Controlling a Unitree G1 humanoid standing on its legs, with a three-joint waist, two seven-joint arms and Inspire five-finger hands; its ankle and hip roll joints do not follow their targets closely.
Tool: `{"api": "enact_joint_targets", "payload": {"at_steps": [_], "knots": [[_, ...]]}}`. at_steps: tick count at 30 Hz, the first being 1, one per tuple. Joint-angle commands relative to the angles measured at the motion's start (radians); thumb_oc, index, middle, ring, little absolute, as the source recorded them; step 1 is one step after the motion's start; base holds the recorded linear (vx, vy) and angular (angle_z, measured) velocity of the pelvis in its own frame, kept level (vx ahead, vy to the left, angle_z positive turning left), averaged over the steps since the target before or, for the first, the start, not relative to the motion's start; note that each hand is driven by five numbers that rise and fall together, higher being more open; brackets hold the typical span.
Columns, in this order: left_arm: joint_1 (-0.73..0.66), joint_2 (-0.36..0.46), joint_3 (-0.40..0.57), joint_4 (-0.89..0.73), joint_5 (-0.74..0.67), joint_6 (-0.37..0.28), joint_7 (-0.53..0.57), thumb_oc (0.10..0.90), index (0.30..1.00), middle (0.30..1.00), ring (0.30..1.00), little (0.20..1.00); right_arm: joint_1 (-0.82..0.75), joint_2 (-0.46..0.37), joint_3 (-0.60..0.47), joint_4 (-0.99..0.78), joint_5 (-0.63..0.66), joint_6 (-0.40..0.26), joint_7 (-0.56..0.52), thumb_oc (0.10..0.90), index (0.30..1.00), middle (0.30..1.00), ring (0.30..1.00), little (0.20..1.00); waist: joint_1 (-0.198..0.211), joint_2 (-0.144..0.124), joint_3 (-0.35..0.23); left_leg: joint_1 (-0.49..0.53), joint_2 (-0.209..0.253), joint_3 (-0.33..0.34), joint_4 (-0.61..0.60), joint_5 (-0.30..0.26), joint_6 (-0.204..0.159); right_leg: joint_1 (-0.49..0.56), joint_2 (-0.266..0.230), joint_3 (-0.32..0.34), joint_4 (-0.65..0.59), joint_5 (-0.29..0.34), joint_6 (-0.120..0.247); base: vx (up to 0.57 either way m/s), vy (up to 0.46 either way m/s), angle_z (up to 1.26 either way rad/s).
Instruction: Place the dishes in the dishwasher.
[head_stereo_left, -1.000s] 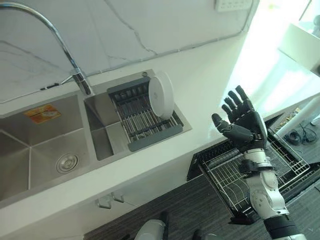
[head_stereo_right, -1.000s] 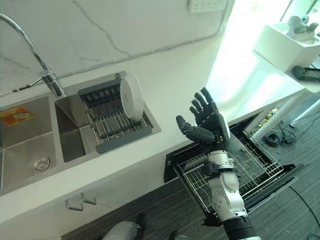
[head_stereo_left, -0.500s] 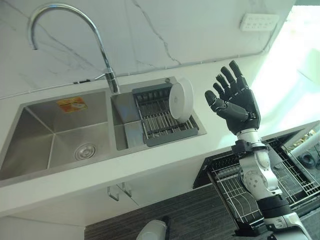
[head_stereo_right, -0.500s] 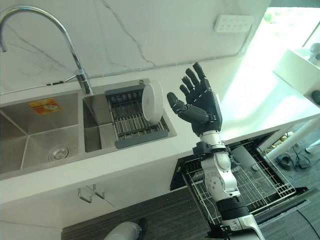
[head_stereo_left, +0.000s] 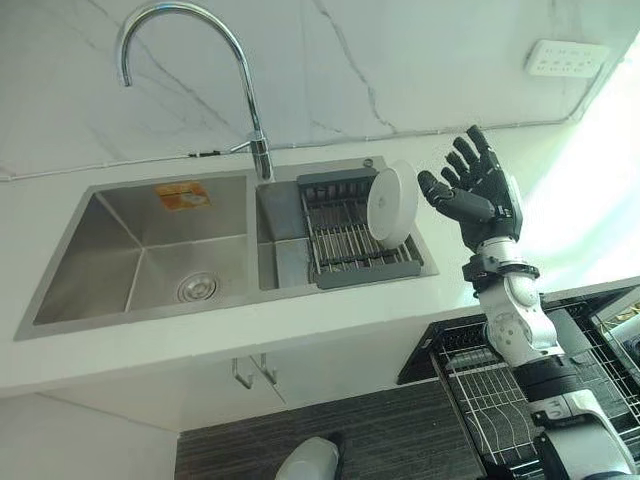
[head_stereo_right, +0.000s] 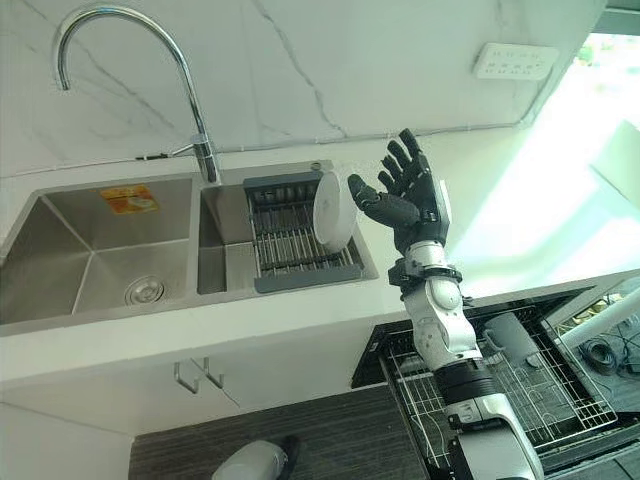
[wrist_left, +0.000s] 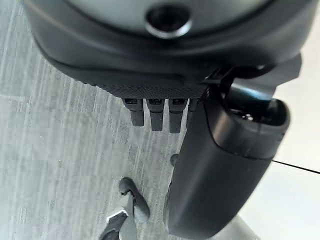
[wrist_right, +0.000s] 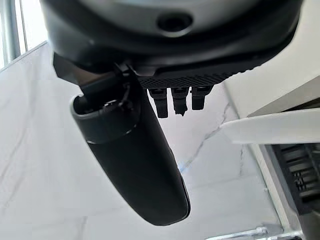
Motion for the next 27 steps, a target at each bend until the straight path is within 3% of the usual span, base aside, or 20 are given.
{"api": "enact_joint_targets", "payload": {"at_steps": [1, 13, 27], "knots": [[0.013, 0.037, -0.06, 0.017, 0.024, 0.006, -0.008, 0.8, 0.9, 0.9, 0.9, 0.9, -0.156, -0.06, -0.048, -0.021, -0.023, -0.082, 0.012, 0.8, 0.9, 0.9, 0.9, 0.9, 0.009, -0.009, -0.011, 0.041, 0.077, -0.026, 0.021, -0.149, -0.059, 0.036, -0.057, -0.042, -0.06, -0.013, 0.084, 0.03, 0.009, 0.08], [0.017, 0.054, -0.071, 0.029, 0.032, -0.007, -0.009, 0.8, 0.9, 0.9, 0.9, 0.9, -0.187, -0.033, -0.009, 0.125, -0.024, -0.12, -0.002, 0.8, 0.9, 0.9, 0.9, 0.9, 0.024, 0.004, -0.01, 0.039, 0.075, -0.031, 0.021, -0.141, -0.061, 0.046, -0.069, -0.055, -0.06, -0.012, 0.085, 0.02, 0.006, 0.05], [0.021, 0.068, -0.07, 0.037, 0.038, -0.01, -0.013, 0.8, 0.9, 0.9, 0.9, 0.9, -0.196, -0.014, 0.007, 0.233, 0.036, -0.102, 0.057, 0.8, 0.9, 0.9, 0.9, 0.9, 0.039, 0.016, -0.008, 0.044, 0.07, -0.035, 0.021, -0.138, -0.058, 0.065, -0.086, -0.08, -0.06, -0.009, 0.085, 0.02, 0.006, 0.08]]}}
